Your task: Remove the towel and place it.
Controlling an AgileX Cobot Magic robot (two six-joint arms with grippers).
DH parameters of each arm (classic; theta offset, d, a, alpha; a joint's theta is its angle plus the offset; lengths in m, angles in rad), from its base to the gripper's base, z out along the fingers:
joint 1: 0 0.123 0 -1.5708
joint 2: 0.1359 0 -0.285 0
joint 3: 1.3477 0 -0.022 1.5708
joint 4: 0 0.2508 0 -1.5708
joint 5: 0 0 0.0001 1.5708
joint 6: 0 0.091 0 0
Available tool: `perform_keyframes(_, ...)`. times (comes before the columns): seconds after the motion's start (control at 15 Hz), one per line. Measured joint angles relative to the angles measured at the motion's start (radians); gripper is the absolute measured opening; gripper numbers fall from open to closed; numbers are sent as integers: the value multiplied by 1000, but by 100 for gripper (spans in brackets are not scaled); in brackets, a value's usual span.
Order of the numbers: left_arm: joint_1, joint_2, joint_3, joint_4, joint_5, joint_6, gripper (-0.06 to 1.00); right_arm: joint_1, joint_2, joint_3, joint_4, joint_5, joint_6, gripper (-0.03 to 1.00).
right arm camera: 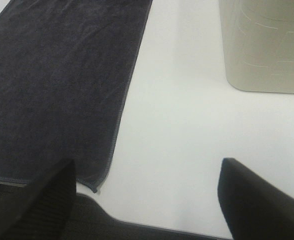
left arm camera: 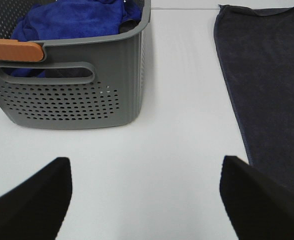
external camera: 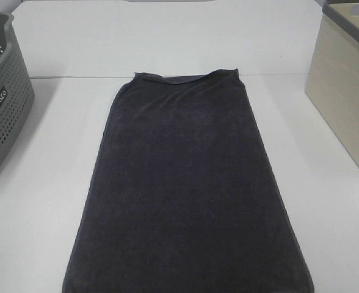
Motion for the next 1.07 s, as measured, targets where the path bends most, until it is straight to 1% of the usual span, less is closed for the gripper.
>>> perform_keyframes(1.07,0,0,0,0,0,0,76,0,0,0,0,0,0,77)
